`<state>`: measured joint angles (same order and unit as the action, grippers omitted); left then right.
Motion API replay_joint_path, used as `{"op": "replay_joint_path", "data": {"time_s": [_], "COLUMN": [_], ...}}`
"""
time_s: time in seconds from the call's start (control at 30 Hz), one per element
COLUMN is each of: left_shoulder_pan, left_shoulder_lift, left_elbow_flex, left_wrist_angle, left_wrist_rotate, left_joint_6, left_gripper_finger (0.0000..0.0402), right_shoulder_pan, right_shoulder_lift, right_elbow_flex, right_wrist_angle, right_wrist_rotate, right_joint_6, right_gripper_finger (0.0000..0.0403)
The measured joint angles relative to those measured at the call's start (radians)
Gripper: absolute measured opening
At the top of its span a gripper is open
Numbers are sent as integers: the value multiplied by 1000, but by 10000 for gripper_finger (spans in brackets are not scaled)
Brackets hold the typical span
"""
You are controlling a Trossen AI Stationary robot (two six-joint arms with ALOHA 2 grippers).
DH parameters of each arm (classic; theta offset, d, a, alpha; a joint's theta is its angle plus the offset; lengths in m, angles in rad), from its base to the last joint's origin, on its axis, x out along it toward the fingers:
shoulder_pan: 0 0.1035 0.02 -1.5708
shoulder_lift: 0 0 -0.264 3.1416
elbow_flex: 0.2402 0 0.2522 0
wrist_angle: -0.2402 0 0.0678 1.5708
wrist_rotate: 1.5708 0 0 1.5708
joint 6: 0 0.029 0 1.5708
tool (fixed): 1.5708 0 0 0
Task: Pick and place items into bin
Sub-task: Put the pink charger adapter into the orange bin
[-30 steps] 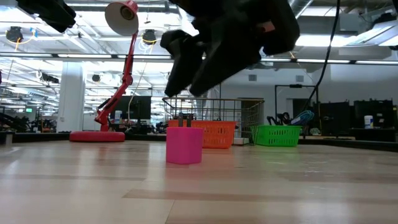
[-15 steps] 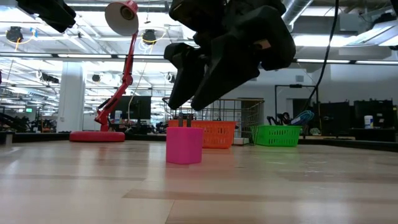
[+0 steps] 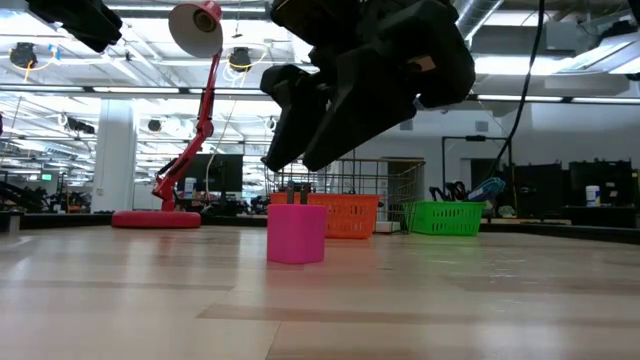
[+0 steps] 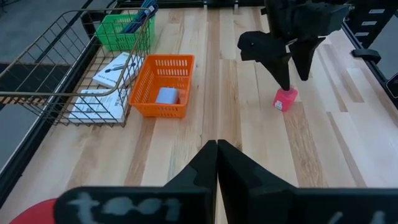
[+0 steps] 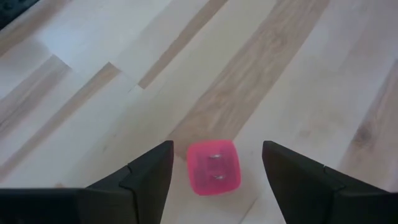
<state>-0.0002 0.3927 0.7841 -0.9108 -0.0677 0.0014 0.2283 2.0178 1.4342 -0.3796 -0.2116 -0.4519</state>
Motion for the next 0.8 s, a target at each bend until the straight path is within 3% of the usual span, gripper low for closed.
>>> {"op": "replay_joint_path", "data": {"time_s": [0.23, 0.33, 0.4, 0.8], "left_shoulder_pan": [0, 0, 0, 0], "left_shoulder_lift": [0, 0, 0, 0], "left_elbow_flex": [0, 0, 0, 0], "left_wrist_angle": [0, 0, 0, 0], "left_wrist_rotate": [0, 0, 0, 0], "left_joint_6": [1, -6, -6, -1], "left_gripper_finger": [0, 0, 0, 0], "right_shoulder_pan": [1, 1, 0, -22], "right_shoulder_lift": [90, 110, 143, 144], "right_elbow_flex": [13, -1, 13, 9], "right_wrist_angle": [57, 5, 70, 44], "right_wrist_rotate": [-2, 1, 3, 2], "right_joint_6": [25, 25, 21, 25], "right_gripper_finger": [240, 240, 240, 240]}}
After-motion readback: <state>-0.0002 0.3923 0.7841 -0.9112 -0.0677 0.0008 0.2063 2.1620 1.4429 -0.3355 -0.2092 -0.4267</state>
